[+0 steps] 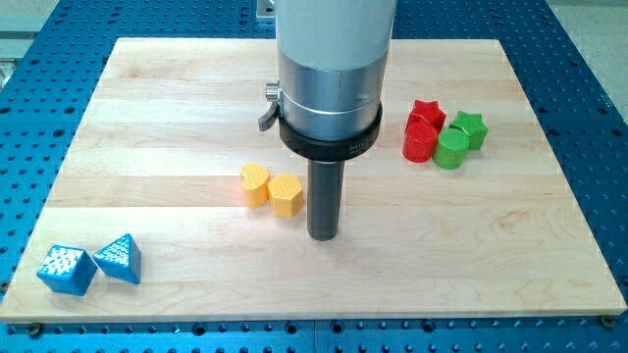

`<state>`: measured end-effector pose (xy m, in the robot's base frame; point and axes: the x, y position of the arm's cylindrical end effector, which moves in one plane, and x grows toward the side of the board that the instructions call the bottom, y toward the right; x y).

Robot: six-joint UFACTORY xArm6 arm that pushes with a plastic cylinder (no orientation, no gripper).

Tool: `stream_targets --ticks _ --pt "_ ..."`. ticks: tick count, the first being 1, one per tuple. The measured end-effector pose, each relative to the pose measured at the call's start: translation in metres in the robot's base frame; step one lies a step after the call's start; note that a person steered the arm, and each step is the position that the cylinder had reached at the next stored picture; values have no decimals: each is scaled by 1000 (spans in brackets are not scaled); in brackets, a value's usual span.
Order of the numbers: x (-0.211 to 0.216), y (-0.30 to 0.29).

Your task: Move the hexagon away from the yellow heart

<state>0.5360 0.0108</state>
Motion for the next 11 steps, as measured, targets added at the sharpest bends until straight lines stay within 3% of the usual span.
stream_targets --ticks 2,3,4,6,7,8,11 --pt "6 -10" --pt "55 -36" --pt "77 -56" --pt "0 -139" --pt "-51 -154" --pt "-66 -106" --pt "-1 6"
